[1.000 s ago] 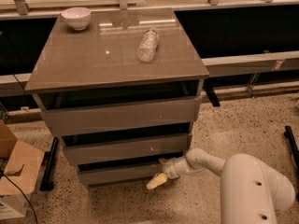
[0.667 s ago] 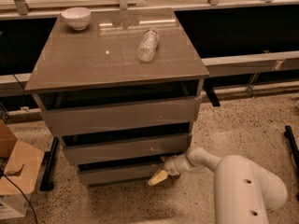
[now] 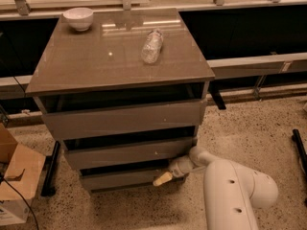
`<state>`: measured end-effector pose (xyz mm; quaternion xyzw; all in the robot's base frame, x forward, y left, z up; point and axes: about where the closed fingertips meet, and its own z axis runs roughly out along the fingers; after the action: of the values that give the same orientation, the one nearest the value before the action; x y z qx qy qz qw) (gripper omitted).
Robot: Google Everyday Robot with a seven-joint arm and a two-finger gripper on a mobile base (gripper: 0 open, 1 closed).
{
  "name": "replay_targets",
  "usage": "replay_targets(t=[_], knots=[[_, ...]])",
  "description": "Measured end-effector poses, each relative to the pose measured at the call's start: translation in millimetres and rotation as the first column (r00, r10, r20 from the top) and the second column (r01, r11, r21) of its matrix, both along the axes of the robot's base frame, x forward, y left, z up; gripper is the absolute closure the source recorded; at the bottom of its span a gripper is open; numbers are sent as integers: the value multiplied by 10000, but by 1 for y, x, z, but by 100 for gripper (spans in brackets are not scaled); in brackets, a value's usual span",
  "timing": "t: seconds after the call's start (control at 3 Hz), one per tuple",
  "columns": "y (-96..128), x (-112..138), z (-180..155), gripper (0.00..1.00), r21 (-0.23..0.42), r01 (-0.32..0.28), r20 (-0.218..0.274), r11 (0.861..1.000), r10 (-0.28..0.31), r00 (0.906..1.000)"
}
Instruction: Open bottom drawer
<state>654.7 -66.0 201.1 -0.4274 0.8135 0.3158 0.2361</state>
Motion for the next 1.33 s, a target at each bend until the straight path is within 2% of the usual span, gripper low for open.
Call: replay_targets(t=[0.33,0.67,1.0,1.33], knots=[[1,-4,0,45,-62,-10,-94,10000,9,10000],[6,-19,-4,68,-326,-59,-492,9995,43,9988],[5,-19,-4,65,-326,-60,-493,9995,44,9988],[5,-19,-4,42,-326,-60,-493,9995,44,9988]])
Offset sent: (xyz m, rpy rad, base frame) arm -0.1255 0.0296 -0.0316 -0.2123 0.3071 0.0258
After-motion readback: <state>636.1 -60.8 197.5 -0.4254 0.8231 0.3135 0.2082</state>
